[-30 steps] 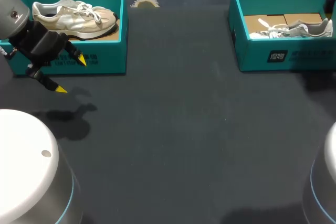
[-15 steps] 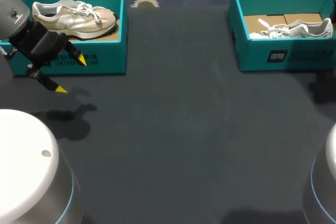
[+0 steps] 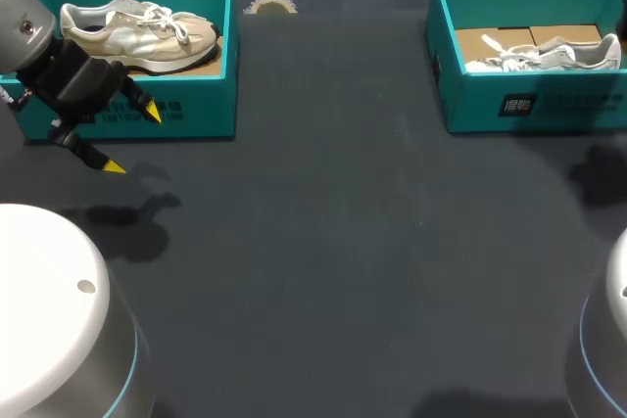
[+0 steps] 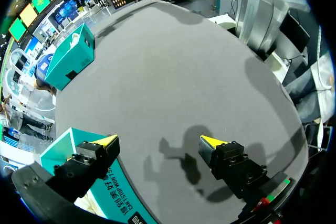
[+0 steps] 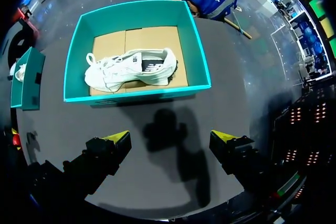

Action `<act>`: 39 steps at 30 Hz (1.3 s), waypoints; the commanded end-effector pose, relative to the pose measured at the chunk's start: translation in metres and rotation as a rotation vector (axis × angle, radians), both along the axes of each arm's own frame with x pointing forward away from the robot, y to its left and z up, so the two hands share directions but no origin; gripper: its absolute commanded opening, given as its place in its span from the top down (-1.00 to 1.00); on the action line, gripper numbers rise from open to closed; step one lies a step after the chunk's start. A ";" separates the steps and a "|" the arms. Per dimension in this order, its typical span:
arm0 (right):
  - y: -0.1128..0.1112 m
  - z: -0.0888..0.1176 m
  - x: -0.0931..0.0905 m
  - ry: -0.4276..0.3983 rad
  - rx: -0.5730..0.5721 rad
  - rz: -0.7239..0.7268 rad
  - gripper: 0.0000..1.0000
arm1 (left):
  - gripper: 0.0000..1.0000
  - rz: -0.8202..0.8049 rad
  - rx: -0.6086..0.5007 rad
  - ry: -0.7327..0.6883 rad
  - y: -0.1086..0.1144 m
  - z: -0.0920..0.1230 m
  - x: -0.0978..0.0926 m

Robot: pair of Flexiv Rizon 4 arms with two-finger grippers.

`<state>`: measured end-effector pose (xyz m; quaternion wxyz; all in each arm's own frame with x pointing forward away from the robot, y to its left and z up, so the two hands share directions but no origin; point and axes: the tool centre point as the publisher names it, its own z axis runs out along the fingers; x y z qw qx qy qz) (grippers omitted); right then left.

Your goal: Take the shoe out of the shoebox, open the shoe tongue, remove and reinsert the insole, then place the shoe into the shoebox

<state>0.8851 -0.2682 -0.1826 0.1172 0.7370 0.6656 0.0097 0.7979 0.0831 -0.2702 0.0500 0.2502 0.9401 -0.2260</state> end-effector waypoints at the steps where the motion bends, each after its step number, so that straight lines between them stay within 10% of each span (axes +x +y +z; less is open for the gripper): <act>1: 0.007 0.006 0.009 -0.013 0.012 0.024 -1.00 | -1.00 0.000 0.002 -0.002 0.000 0.000 -0.001; 15: 0.009 0.008 0.012 -0.017 0.010 0.031 -1.00 | -1.00 -0.104 0.020 -0.122 0.010 0.007 0.007; 34: 0.009 0.008 0.012 -0.017 0.010 0.031 -1.00 | -1.00 -0.593 0.333 -0.398 0.076 0.049 0.127; 39: 0.009 0.008 0.012 -0.017 0.010 0.031 -1.00 | -1.00 -0.593 0.333 -0.398 0.076 0.049 0.127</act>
